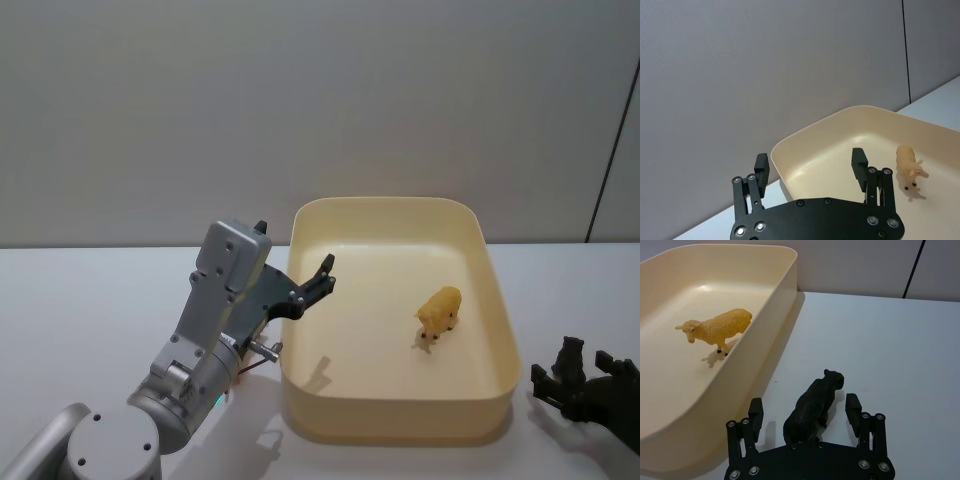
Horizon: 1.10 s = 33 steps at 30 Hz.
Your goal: Pick up the toy alternately with two hands and place it into the central storage box.
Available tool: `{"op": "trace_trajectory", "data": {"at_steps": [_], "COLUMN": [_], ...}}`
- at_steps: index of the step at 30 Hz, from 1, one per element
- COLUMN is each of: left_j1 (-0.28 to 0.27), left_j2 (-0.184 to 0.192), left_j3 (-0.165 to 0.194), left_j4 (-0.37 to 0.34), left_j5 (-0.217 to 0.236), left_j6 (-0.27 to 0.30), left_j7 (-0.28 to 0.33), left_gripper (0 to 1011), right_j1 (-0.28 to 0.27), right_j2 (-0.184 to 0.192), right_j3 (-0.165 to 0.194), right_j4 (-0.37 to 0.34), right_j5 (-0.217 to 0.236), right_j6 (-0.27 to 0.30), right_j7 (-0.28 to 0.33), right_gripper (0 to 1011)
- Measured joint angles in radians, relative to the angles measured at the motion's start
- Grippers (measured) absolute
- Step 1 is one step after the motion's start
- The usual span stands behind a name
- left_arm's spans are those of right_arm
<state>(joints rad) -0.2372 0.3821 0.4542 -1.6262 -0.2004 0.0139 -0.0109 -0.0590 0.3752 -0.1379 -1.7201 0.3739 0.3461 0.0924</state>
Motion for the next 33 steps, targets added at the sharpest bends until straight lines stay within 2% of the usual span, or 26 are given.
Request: {"op": "trace_trajectory", "data": {"at_steps": [2, 7, 14, 15, 19, 20, 22, 24, 27, 33], "left_j1": [0.0, 0.0, 0.0, 0.0, 0.0, 0.0, 0.0, 0.0, 0.0, 0.0], "left_j2": [0.0, 0.0, 0.0, 0.0, 0.0, 0.0, 0.0, 0.0, 0.0, 0.0], "left_j3": [0.0, 0.0, 0.0, 0.0, 0.0, 0.0, 0.0, 0.0, 0.0, 0.0], "left_j4": [0.0, 0.0, 0.0, 0.0, 0.0, 0.0, 0.0, 0.0, 0.0, 0.0], "left_j5": [0.0, 0.0, 0.0, 0.0, 0.0, 0.0, 0.0, 0.0, 0.0, 0.0], "left_j6": [0.0, 0.0, 0.0, 0.0, 0.0, 0.0, 0.0, 0.0, 0.0, 0.0], "left_j7": [0.0, 0.0, 0.0, 0.0, 0.0, 0.0, 0.0, 0.0, 0.0, 0.0], "left_gripper": [1002, 1002, 1002, 1002, 1002, 1002, 1001, 1002, 1002, 1002], "right_j1": [0.007, 0.019, 0.029, 0.031, 0.034, 0.035, 0.036, 0.037, 0.037, 0.031], "right_j2": [-0.006, -0.015, -0.024, -0.025, -0.027, -0.028, -0.029, -0.03, -0.03, -0.028], "right_j3": [-0.004, -0.01, -0.016, -0.017, -0.019, -0.019, -0.02, -0.02, -0.02, -0.019], "right_j4": [0.008, 0.022, 0.034, 0.035, 0.039, 0.039, 0.041, 0.042, 0.042, 0.037], "right_j5": [-0.009, -0.022, -0.035, -0.037, -0.041, -0.042, -0.044, -0.044, -0.045, -0.048], "right_j6": [0.0, 0.001, 0.001, 0.001, 0.001, 0.001, 0.001, 0.001, 0.0, -0.018], "right_j7": [-0.002, -0.005, -0.008, -0.009, -0.009, -0.01, -0.01, -0.01, -0.01, -0.013], "right_gripper": [994, 901, 705, 643, 534, 461, 444, 363, 324, 324]}}
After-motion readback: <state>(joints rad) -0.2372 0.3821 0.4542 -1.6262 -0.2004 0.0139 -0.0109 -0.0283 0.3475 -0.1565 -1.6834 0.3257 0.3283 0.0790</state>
